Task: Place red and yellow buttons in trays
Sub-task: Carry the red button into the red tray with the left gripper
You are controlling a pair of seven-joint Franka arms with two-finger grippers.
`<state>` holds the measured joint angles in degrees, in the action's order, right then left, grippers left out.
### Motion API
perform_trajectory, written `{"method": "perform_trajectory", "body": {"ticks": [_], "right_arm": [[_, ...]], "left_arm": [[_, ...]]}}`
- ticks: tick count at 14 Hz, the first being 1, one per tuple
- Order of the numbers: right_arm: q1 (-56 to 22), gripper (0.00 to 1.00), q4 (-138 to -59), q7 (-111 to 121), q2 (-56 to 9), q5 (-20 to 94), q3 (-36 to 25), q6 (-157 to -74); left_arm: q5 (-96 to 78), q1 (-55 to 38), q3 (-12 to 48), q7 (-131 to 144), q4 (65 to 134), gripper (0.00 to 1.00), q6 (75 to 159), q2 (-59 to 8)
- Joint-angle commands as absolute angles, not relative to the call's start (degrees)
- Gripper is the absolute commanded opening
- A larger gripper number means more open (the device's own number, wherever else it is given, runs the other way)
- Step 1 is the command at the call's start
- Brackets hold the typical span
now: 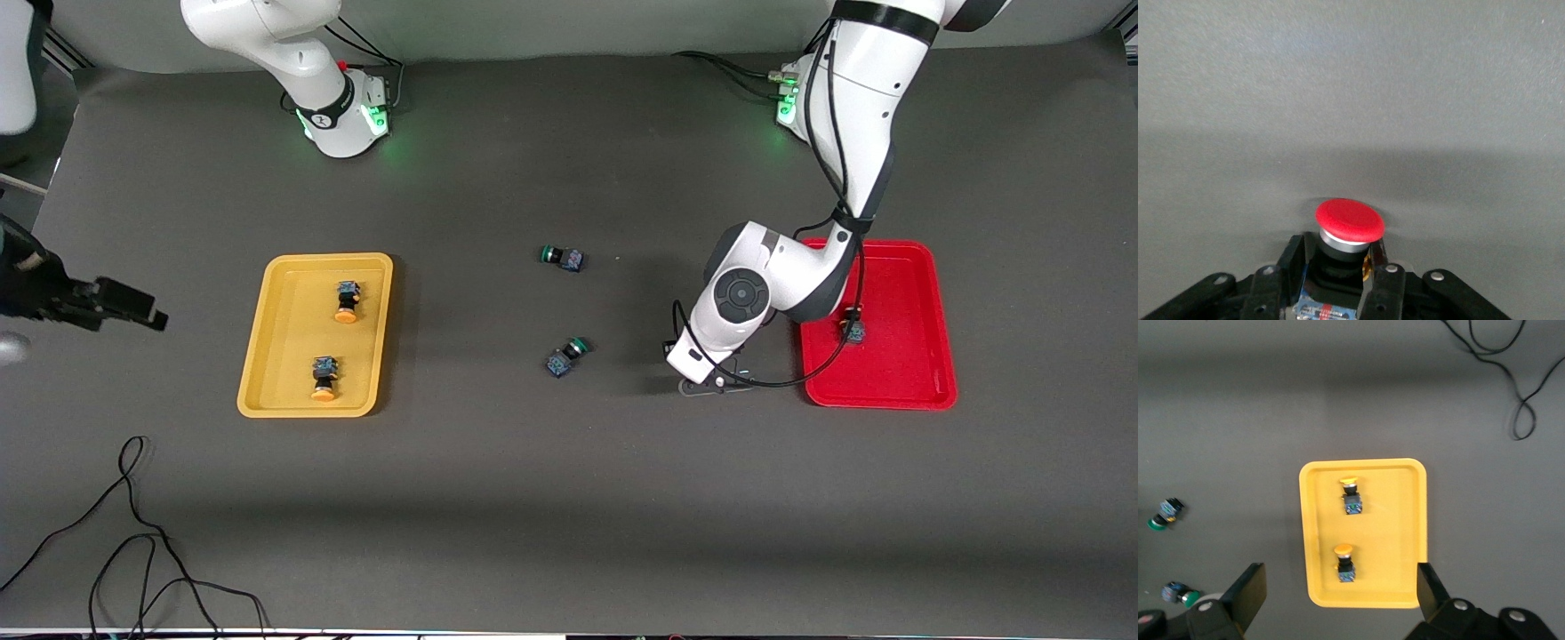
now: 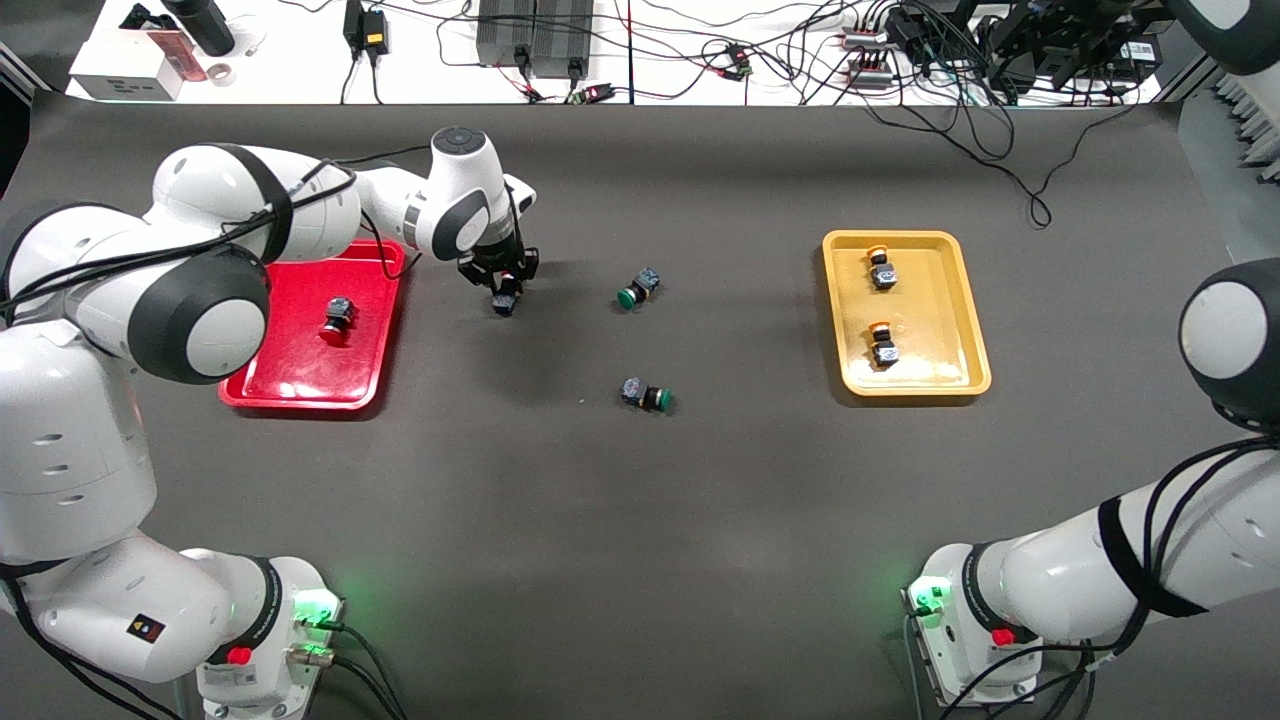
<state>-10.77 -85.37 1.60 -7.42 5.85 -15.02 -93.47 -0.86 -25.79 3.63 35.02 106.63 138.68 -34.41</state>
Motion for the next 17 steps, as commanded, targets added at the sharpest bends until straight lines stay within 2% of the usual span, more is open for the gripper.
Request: {"method": "perform_trajectory", "body": {"ticks": [1, 5, 7, 10, 13, 15, 17], "right_arm": [[-7.74, 1.00, -84.29, 2.02, -5.37, 2.73, -10.03, -91.76], [-8.26, 1.00, -86.13, 2.29, -3.95, 2.64, -10.02, -91.31], [-8.61, 1.00, -86.13, 2.20, -5.53, 2.64, -10.02, -94.03], [-9.32, 1.00, -86.31, 2.37, -6.33, 2.55, -10.19, -94.31], [-9.32, 1.00, -86.66, 2.37, -5.71, 2.64, -10.28, -93.69], [-9.32, 1.00, -86.75, 2.46, -5.54, 2.64, -10.28, -93.43], [-9.32, 1.00, -87.10, 2.55, -5.36, 2.64, -10.37, -93.43]], "left_arm": [[-0.96, -25.58, 3.08, 36.74, 100.58, 0.22, 125.92, -30.77], [-4.47, -24.61, 2.90, 35.78, 84.32, 0.22, 101.21, -29.88], [-4.57, -20.94, 2.99, 33.85, 83.49, 0.22, 98.18, -27.88], [-4.22, -11.72, 2.90, 20.09, 89.10, 0.22, 94.32, -22.43], [0.77, 0.40, 2.81, 2.17, 97.45, 0.22, 96.49, -17.94], [3.41, 4.20, 2.81, -3.41, 103.50, 0.23, 103.75, -18.02], [5.62, 5.10, 2.72, -4.04, 113.68, 0.23, 117.00, -18.10]]}}
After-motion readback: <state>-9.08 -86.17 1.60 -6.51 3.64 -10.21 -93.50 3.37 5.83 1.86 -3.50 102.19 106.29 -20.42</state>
